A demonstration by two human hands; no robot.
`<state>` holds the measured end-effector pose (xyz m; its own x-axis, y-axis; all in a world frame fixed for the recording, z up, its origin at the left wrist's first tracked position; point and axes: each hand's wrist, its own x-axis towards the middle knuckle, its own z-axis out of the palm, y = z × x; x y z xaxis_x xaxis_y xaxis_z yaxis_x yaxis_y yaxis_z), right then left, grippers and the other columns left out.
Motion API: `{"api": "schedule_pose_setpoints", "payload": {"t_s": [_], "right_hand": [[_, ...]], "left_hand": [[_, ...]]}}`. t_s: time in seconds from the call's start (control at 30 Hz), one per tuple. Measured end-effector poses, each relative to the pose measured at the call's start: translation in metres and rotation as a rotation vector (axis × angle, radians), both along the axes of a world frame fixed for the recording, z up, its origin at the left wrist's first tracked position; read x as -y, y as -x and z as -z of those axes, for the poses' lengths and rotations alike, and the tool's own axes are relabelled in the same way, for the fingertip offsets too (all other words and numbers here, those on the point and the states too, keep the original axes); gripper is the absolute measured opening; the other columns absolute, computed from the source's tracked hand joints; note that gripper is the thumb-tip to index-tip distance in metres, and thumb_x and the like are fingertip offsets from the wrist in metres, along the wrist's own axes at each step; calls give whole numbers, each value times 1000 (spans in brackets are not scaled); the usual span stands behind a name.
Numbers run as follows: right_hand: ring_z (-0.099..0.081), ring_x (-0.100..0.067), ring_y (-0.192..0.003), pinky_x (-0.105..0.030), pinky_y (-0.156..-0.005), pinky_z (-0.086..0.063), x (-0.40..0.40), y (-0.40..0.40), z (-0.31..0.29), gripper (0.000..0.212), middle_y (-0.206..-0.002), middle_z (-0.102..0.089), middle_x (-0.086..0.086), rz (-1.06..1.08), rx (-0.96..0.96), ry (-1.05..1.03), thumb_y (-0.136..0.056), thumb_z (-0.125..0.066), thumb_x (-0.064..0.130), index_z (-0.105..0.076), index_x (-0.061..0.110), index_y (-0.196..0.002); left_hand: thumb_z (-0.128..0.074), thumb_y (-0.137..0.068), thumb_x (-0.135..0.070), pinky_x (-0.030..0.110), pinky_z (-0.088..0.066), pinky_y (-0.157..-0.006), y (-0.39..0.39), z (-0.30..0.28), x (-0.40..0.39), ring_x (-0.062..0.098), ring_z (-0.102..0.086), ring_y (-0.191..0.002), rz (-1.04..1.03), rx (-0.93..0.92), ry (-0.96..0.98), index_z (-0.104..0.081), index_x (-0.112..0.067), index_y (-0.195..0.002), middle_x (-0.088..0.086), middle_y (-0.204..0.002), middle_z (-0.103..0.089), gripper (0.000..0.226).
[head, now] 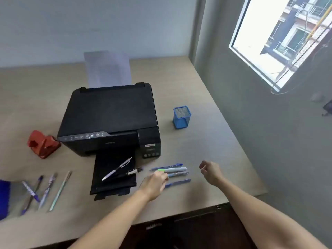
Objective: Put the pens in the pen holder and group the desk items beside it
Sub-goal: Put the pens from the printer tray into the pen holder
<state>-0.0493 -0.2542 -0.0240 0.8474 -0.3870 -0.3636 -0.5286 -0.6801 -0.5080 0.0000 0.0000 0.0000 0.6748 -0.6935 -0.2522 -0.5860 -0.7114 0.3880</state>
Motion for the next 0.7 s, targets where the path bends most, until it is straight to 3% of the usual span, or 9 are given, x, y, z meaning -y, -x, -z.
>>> {"api": "schedule_pose_setpoints", "payload": {"t_s": [0.2, 0.4, 0.57, 0.7], "right_hand": [[-58, -19, -71, -23, -66, -40, 0, -7, -5, 16, -73, -66, -4, 29, 52, -3, -82, -57, 4, -69, 10, -91], [-54, -13, -65, -23, -63, -43, -28, -33, -1, 13, -69, -60, 4, -177, -6, -55, -78, -66, 14, -72, 20, -88], [-52, -21, -71, -27, -65, -43, -45, -31, 21, 20, -83, -49, 2, -396, -22, 7, -77, -68, 14, -71, 22, -95], [-54, -26, -78, -38, -66, -50, -39, -17, 32, 12, -90, -49, -5, -471, 38, 115, -80, -61, 19, -64, 18, -91]], "left_hand": [[-46, -94, -20, 41, -45, -94, -2, 32, 30, 30, -51, -118, 182, 93, -231, -50, -10, -118, 13, -127, -54, 27], [-28, -97, -6, 44, -46, -93, -4, 39, 23, 35, -49, -120, 240, 38, -309, -47, -1, -122, 20, -130, -51, 32], [-30, -88, 13, 46, -45, -94, -6, 26, -5, 37, -54, -116, 44, -135, -313, -36, 1, -128, 21, -124, -55, 43], [-34, -94, 1, 39, -49, -83, -23, 14, -7, 31, -63, -104, -179, -126, -197, -41, -8, -120, 13, -113, -62, 28]]}}
